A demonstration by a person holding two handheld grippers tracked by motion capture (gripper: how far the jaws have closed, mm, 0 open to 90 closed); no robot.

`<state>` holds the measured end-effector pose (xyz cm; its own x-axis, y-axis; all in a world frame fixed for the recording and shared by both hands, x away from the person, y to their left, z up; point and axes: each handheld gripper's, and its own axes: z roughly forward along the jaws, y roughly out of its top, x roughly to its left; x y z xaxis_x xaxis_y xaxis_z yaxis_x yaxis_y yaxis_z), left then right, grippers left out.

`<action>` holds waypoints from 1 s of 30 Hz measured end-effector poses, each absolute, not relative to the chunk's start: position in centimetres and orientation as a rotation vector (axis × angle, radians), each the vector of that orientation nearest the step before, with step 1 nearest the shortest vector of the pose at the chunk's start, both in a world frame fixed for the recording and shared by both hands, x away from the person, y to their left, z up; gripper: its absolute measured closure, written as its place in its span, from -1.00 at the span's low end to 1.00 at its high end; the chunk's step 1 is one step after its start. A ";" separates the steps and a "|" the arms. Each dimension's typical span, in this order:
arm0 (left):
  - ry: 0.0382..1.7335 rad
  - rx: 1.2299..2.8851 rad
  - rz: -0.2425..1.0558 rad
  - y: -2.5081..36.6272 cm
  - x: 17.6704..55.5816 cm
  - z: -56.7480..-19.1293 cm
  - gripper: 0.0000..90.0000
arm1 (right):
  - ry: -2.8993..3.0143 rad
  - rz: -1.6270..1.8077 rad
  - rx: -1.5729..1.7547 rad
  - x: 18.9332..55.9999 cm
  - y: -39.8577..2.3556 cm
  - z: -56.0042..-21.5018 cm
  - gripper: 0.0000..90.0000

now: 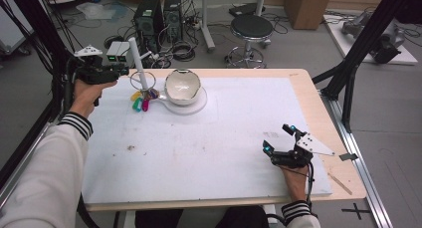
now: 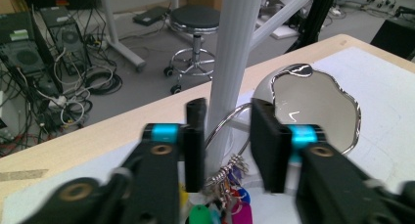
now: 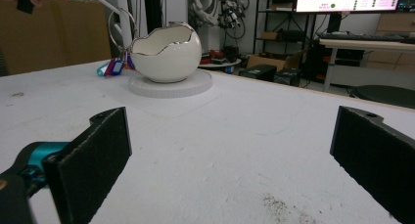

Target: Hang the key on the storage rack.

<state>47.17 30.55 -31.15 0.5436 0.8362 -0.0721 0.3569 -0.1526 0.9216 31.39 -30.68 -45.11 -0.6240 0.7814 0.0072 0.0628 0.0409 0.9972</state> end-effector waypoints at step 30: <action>0.665 1.688 0.672 28.6 32.8 -35.7 -0.96 | 1.760 1.643 0.862 31.4 -30.7 -45.1 -0.98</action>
<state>32.78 28.63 -35.67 0.6759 0.7315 0.0898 0.0823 -0.1959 0.9772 31.37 -30.71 -45.11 -0.6257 0.7799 0.0174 0.0712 0.0349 0.9969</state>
